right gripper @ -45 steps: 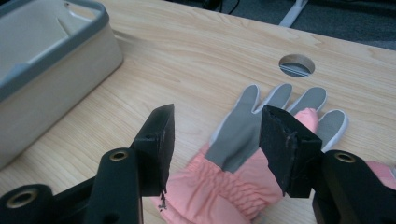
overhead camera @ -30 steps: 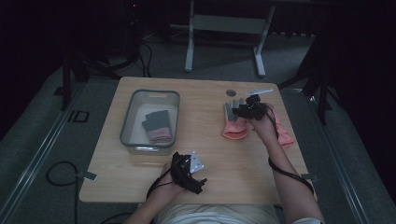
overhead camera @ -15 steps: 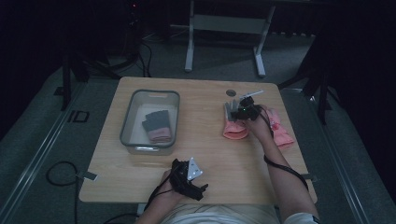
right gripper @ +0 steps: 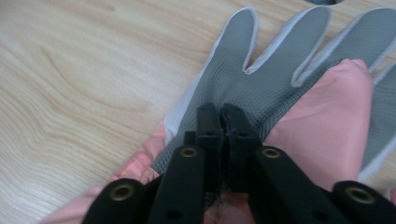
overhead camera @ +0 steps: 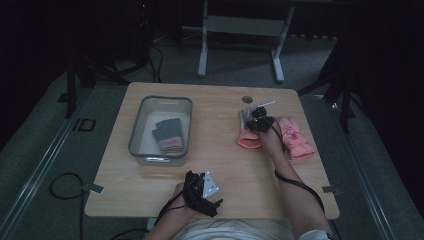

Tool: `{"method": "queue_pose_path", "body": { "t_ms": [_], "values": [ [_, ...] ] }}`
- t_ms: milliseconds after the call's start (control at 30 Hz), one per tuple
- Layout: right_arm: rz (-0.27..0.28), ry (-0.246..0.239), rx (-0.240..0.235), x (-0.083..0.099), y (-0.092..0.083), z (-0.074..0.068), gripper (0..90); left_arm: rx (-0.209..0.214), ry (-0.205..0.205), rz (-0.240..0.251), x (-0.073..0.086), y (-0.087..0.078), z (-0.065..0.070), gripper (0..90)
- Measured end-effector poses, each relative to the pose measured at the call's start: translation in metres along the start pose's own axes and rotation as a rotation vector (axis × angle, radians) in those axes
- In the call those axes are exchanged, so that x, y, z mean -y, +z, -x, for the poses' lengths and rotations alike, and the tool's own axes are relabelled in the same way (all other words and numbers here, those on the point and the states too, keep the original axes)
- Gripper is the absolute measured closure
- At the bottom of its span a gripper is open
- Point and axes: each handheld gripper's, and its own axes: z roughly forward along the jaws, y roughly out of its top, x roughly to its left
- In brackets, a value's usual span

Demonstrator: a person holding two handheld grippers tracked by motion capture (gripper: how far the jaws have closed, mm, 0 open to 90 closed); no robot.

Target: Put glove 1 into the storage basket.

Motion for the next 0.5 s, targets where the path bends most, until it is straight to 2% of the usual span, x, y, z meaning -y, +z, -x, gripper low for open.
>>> {"method": "queue_pose_path", "body": {
  "t_ms": [167,267,367,433,500],
  "values": [
    [0.09,0.023,0.007,0.003,-0.025,-0.008,89.3,0.001,0.01,0.0,0.0,0.001,0.0,0.2],
    [0.129,0.038,-0.017,0.002,-0.047,-0.016,89.3,0.001,0.008,0.004,0.0,0.001,-0.001,0.2],
    [0.186,0.044,-0.019,0.001,-0.073,-0.03,89.3,0.005,0.007,0.006,-0.001,0.001,-0.003,0.2],
    [0.225,0.03,0.0,0.001,-0.089,-0.042,89.3,-0.003,0.014,0.011,-0.002,0.0,-0.003,0.2],
    [0.255,0.051,0.01,0.004,-0.104,-0.053,89.3,-0.007,0.011,0.02,-0.002,-0.002,-0.004,0.2]
  ]
}}
